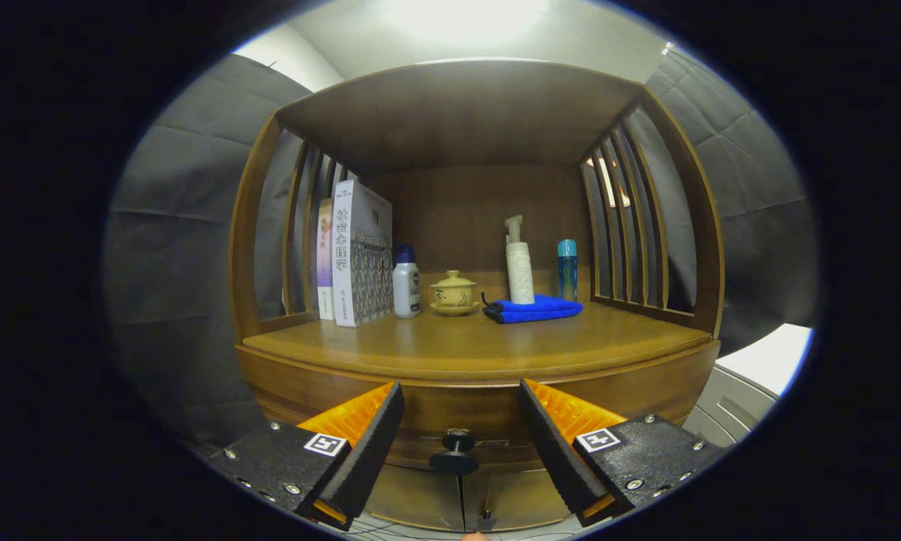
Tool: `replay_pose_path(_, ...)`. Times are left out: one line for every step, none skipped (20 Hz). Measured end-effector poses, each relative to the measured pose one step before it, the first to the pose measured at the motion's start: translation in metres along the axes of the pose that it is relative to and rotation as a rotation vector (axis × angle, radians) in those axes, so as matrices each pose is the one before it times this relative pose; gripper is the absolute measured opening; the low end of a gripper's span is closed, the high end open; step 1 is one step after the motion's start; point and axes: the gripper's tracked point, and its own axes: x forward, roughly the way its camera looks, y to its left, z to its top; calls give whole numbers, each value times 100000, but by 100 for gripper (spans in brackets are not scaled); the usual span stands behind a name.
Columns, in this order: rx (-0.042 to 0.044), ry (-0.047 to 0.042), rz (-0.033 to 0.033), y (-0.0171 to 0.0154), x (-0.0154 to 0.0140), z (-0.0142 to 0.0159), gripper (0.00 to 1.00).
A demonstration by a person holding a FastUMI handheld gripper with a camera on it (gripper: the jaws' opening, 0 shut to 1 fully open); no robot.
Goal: Pull open the drawer, take out the items inside it, and place them on the countertop above the cabinet.
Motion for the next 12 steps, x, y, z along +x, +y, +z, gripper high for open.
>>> replay_pose_path(182,692,-72,-65,252,-300,95)
replay_pose_path(115,779,-115,-41,163,-367,95)
replay_pose_path(-23,883,102,27,122,-349,95)
replay_pose_path(-254,707,265,182,81,-332,95)
replay_pose_path(-527,282,293,65,112,-163,95)
replay_pose_path(-761,42,217,109,58,-151,95)
replay_pose_path(-727,-22,131,-12,119,-157,95)
replay_pose_path(-592,539,-115,35,116,-263,95)
replay_pose_path(-118,893,-226,-6,87,-346,95)
replay_pose_path(486,1496,-107,15,170,-551,95)
replay_pose_path(1148,2339,-108,17,231,-773,95)
replay_pose_path(1392,2523,-232,56,74,-876,95)
